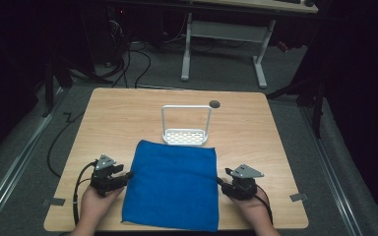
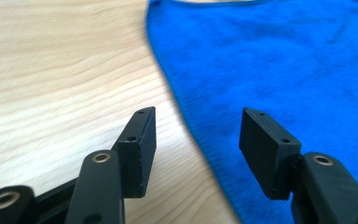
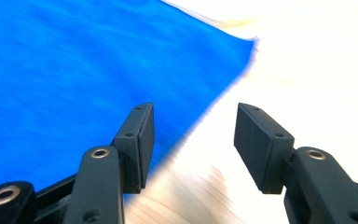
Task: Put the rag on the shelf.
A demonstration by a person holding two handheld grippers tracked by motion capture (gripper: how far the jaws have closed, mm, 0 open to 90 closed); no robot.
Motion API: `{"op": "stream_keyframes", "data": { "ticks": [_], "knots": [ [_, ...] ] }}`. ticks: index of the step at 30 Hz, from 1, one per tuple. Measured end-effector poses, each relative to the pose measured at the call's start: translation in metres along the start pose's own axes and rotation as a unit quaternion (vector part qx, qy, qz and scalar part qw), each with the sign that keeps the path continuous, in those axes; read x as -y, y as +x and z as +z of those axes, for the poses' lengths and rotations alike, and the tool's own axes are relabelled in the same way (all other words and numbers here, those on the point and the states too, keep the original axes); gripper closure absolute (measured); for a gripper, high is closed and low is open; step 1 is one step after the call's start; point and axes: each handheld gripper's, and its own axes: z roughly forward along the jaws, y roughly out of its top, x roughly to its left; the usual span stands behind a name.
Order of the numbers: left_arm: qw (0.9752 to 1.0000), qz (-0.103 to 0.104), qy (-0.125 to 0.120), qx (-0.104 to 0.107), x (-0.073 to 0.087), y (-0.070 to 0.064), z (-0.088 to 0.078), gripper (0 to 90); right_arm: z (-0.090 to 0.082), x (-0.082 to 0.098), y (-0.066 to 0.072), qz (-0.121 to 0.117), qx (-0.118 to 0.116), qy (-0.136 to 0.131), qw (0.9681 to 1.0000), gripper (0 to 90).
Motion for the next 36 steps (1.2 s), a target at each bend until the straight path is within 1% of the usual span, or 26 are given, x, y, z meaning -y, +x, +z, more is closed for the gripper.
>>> {"op": "stream_keyframes", "data": {
  "ticks": [1,2,4,5,7,10,14,16,19,28,30,31,32,33,34,35,36],
  "knots": [
    [1.0,-0.005,-0.001,0.001,0.001,0.003,-0.001,46.8,0.0,0.002,-0.003,0.004,0.003,0.005,1.0,48.3],
    [0.9999,-0.012,-0.003,0.002,0.0,0.005,-0.002,46.8,0.0,0.002,-0.003,0.004,0.003,0.005,1.0,48.3],
    [0.9997,-0.021,-0.008,0.007,0.0,0.006,-0.003,46.6,-0.001,0.003,-0.008,0.024,0.0,0.002,0.9997,48.1],
    [0.9997,-0.02,-0.01,0.007,-0.001,0.006,-0.003,46.6,-0.001,0.003,-0.009,0.029,0.0,0.0,0.9996,48.0],
    [0.9999,-0.013,-0.009,0.006,-0.001,0.004,-0.002,46.5,-0.002,0.002,-0.009,0.029,0.003,-0.004,0.9996,47.9],
    [1.0,-0.006,-0.004,0.003,-0.001,0.002,-0.001,45.5,0.0,0.002,-0.008,0.02,0.002,0.0,0.9998,47.9],
    [1.0,-0.002,-0.003,0.001,-0.001,0.001,0.0,45.5,0.001,0.002,-0.007,0.024,0.001,0.002,0.9997,47.9],
    [1.0,-0.001,-0.002,0.002,-0.001,0.001,0.001,45.5,0.001,0.002,-0.007,0.021,0.001,0.002,0.9998,47.9],
    [1.0,0.007,-0.002,0.0,-0.001,-0.001,0.001,45.4,0.001,0.002,-0.008,0.021,-0.001,0.001,0.9998,47.9],
    [0.9999,0.012,-0.005,-0.001,-0.001,-0.004,0.001,45.2,0.0,0.002,-0.006,0.023,-0.003,0.002,0.9997,48.4],
    [0.9999,0.013,-0.006,0.0,-0.001,-0.004,0.0,45.3,0.0,0.002,-0.006,0.022,-0.007,0.0,0.9997,49.4],
    [0.9999,0.013,-0.006,0.003,-0.001,-0.005,0.0,45.8,0.0,0.002,-0.006,0.021,-0.01,-0.002,0.9997,50.2],
    [0.9998,0.017,-0.005,0.012,-0.002,-0.007,-0.001,48.7,0.0,0.002,-0.005,0.019,-0.014,-0.003,0.9997,51.0],
    [0.9997,0.02,-0.005,0.016,-0.002,-0.008,0.0,52.6,0.0,0.001,-0.003,0.015,-0.019,-0.005,0.9997,52.4],
    [0.9995,0.025,-0.005,0.02,-0.002,-0.01,0.0,59.1,0.0,0.001,0.0,0.01,-0.03,-0.009,0.9995,57.2],
    [0.9991,0.032,-0.004,0.028,-0.003,-0.013,0.0,59.1,0.0,0.001,0.0,0.01,-0.03,-0.009,0.9995,57.2],
    [0.9986,0.038,-0.003,0.035,-0.003,-0.015,-0.001,63.5,0.0,0.0,0.002,0.006,-0.036,-0.011,0.9993,60.8]
  ]
}}
